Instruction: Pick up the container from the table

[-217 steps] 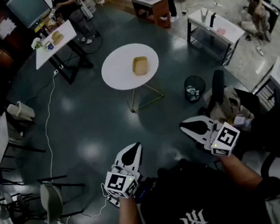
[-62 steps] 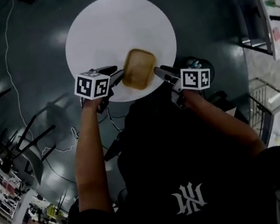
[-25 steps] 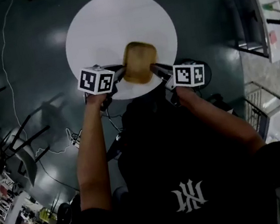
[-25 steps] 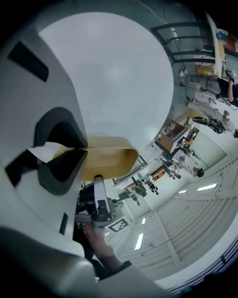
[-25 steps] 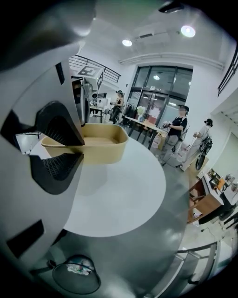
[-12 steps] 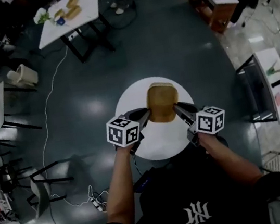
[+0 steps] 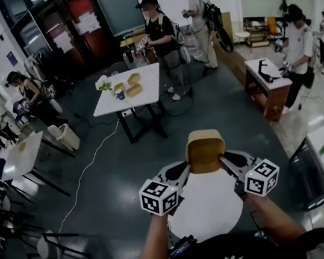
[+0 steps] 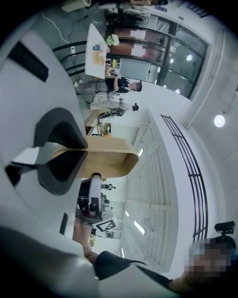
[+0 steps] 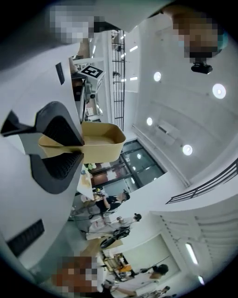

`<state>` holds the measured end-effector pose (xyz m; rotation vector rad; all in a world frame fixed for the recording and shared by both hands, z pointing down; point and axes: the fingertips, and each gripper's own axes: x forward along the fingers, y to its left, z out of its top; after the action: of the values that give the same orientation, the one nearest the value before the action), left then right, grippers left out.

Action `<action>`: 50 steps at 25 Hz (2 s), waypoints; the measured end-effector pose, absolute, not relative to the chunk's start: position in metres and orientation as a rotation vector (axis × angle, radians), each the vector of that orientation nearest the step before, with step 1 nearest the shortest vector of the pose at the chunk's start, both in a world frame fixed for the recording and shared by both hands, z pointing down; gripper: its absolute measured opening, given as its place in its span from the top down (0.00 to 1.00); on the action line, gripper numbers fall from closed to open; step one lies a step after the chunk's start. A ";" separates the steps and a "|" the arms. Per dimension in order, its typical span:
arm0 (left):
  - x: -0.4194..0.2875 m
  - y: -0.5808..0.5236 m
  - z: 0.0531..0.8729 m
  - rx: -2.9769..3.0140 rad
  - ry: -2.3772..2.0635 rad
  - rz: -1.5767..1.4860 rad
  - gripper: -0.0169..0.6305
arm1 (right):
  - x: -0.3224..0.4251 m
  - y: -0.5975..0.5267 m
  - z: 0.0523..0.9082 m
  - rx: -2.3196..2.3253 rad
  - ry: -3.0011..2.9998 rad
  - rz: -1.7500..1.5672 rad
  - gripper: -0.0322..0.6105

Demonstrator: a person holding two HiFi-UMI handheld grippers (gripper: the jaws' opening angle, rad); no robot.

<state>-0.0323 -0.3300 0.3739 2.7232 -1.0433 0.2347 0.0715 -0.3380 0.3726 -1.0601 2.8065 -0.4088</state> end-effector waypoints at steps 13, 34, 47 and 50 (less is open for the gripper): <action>-0.039 -0.290 0.253 3.013 -1.169 0.046 0.95 | 0.064 -0.295 0.246 -1.022 2.727 0.132 0.85; -0.010 -0.255 0.193 3.210 -1.109 -0.055 0.95 | 0.096 -0.247 0.185 -0.981 2.556 0.410 0.86; 0.002 -0.253 0.189 3.253 -1.061 -0.071 0.95 | 0.107 -0.239 0.186 -0.972 2.552 0.423 0.86; 0.005 -0.252 0.188 3.256 -1.067 -0.054 0.95 | 0.109 -0.238 0.188 -0.980 2.557 0.425 0.86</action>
<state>0.0046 -0.2519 0.1882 3.2560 -1.0675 -0.0537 0.1092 -0.2380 0.1877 -0.9798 2.5575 0.4245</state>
